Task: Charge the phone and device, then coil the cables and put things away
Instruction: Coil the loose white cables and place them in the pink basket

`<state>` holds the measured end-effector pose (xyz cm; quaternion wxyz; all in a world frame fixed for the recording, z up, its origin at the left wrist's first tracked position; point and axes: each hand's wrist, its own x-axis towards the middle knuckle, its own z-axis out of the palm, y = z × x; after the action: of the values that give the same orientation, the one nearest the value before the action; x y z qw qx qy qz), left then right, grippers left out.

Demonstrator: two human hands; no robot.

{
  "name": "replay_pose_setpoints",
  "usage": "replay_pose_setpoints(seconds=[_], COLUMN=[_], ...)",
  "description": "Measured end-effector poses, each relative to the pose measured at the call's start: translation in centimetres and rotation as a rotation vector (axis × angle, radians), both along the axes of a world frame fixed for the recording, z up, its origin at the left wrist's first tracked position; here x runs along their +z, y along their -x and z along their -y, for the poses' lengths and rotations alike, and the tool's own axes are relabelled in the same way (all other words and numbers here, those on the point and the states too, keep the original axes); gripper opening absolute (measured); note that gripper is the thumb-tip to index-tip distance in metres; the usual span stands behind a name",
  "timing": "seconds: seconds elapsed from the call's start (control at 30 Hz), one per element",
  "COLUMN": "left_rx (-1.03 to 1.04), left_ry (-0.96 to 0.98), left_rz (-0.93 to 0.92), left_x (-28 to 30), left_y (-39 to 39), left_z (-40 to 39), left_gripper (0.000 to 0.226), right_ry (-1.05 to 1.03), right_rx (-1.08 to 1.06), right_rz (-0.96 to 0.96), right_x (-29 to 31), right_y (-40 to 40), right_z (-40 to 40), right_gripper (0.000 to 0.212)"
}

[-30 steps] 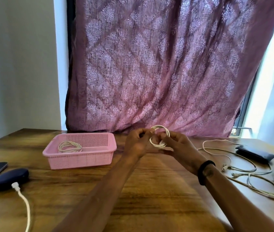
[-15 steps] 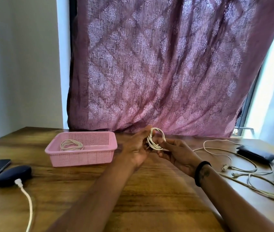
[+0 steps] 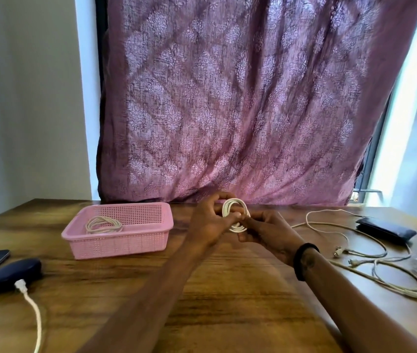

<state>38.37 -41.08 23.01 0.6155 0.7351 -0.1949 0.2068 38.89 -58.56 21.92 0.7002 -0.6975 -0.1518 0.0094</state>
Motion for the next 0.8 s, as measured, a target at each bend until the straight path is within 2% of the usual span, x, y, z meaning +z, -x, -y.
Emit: replay_pose_setpoints(seconds=[0.13,0.23,0.43,0.53,0.6,0.7,0.8], left_rx=[0.481,0.603,0.537,0.472,0.441,0.562,0.6], left_ry=[-0.525,-0.692,-0.825,-0.769,-0.745,-0.838,-0.872], left_rz=[0.365,0.502,0.326,0.309,0.296,0.37,0.457], left_x=[-0.8,-0.8,-0.8,-0.6,-0.2,0.7,1.0], left_y=[-0.1,0.0,0.1,-0.2,-0.5,-0.5,0.1], left_z=[-0.6,-0.7,-0.6,-1.0,-1.5,-1.9,-1.8], left_gripper=[0.031,0.02,0.005,0.014,0.021,0.017,0.015], right_ry=[0.128,0.208,0.442,0.513,0.489,0.426,0.524], right_rx=[-0.127,-0.212,-0.338,-0.329,-0.279,-0.191,-0.186], right_rz=[0.077,0.104,0.234,0.283,0.273,0.253,0.331], right_x=[-0.2,-0.4,-0.5,-0.1,0.3,0.8,0.8], right_y=[0.3,0.2,0.7,1.0,0.9,0.5,-0.1], right_z=[-0.5,-0.9,-1.5,-1.3,-0.9,-0.2,0.4], right_gripper=[0.023,0.019,0.021,0.019,0.016,0.017,0.021])
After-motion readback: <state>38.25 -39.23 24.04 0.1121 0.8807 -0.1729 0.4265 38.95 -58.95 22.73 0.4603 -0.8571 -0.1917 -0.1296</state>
